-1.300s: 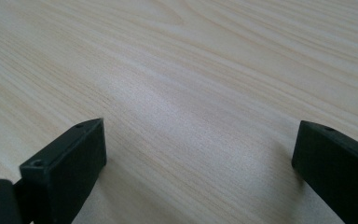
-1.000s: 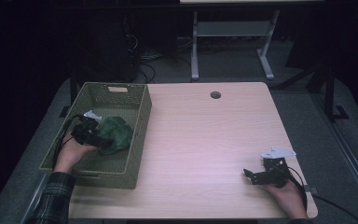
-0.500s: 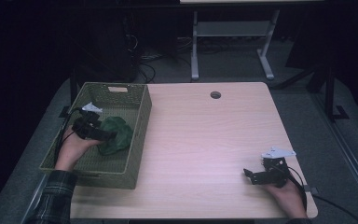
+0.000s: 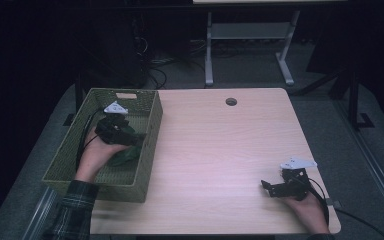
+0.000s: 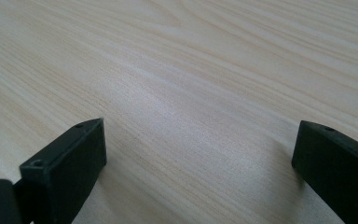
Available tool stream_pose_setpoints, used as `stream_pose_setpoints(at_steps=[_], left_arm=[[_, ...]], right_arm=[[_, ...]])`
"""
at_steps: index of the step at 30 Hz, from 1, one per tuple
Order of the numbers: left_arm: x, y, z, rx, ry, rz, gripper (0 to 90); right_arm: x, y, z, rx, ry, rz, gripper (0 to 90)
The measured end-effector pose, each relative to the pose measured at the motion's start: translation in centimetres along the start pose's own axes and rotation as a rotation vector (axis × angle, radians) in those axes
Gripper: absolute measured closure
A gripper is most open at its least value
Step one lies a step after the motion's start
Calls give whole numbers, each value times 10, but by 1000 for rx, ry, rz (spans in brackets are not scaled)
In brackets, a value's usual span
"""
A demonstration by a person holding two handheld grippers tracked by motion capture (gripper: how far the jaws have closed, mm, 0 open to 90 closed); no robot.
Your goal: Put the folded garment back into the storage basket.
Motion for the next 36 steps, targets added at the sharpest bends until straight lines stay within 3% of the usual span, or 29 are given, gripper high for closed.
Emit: stream_pose_setpoints(at_steps=[8, 11, 20, 25, 30, 36], left_arm=[[8, 23, 29, 53, -43, 21, 131], [14, 30, 40, 46, -66, 41, 132], [36, 47, 81, 88, -116, 49, 132], [50, 53, 102, 92, -134, 58, 132], [65, 55, 124, 122, -145, 62, 132], [81, 52, 142, 134, -153, 68, 132]], right_arm=[[0, 0, 0, 0, 0, 0, 27], [0, 0, 0, 3, -2, 0, 27], [0, 0, 0, 3, -4, 1, 26], [0, 0, 0, 3, -4, 1, 26], [0, 0, 0, 3, -4, 1, 26], [0, 0, 0, 4, -4, 0, 27]])
Point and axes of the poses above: each handheld gripper's, and its own axes: x roughly forward along the jaws, y roughly out of its top, z roughly to its right, the point moved 5 cm from there along x, roughly forward along the jaws, and after that the axes turned 10 degrees about x, right-handed, at the moved point
